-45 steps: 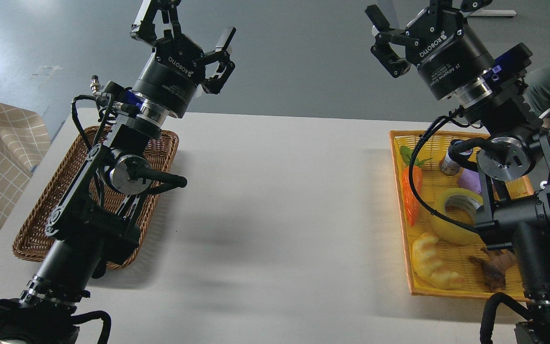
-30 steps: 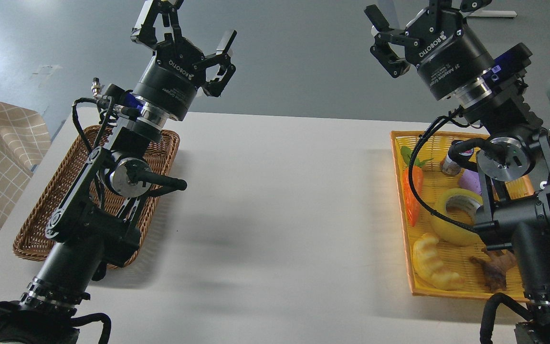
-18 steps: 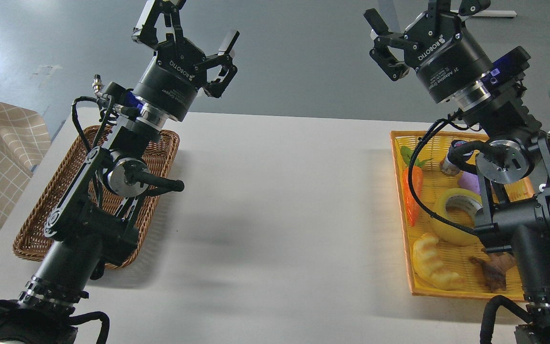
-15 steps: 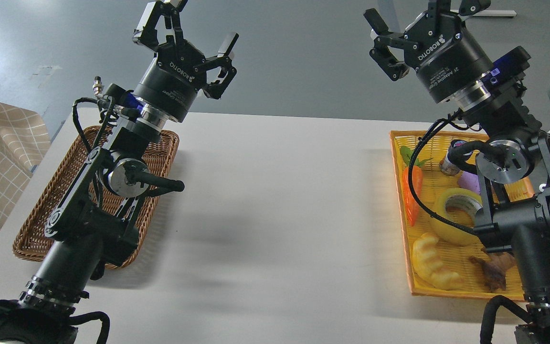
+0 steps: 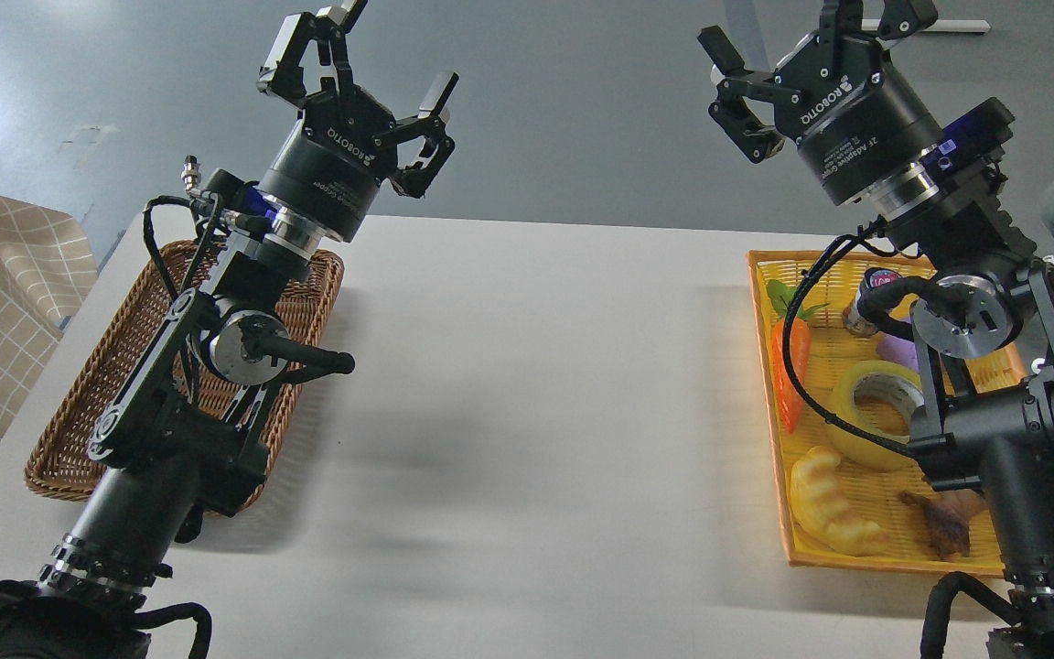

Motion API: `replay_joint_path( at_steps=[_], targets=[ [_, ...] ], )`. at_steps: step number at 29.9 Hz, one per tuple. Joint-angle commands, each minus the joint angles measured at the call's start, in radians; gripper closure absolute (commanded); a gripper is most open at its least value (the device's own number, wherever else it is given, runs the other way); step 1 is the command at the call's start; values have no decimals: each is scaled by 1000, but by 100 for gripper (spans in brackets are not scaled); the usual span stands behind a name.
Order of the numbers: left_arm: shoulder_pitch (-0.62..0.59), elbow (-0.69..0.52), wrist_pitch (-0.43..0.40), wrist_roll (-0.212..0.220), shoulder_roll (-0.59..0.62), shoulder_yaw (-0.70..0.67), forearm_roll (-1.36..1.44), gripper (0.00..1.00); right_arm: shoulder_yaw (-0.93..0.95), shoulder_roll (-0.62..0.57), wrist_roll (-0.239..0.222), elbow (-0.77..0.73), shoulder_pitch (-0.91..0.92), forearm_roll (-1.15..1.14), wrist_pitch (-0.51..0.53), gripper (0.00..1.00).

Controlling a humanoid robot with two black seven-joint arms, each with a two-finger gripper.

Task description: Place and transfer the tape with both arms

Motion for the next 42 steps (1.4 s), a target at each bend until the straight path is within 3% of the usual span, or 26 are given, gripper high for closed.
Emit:
replay_joint_path(
  at_steps=[1, 33, 40, 42],
  targets=[
    [-1, 0, 0, 0, 2, -1, 0, 2, 0, 0, 0, 1, -3, 0, 0, 0],
    [0, 0, 4, -5, 7, -4, -5, 2, -3, -5, -2, 45, -6, 0, 0, 0],
    [12, 0, 8, -5, 10, -6, -5, 2, 15, -267, 1, 94, -58, 6, 0, 0],
    [17, 0, 3, -5, 11, -6, -5, 2, 61, -291, 3, 93, -80, 17, 0, 0]
  ],
)
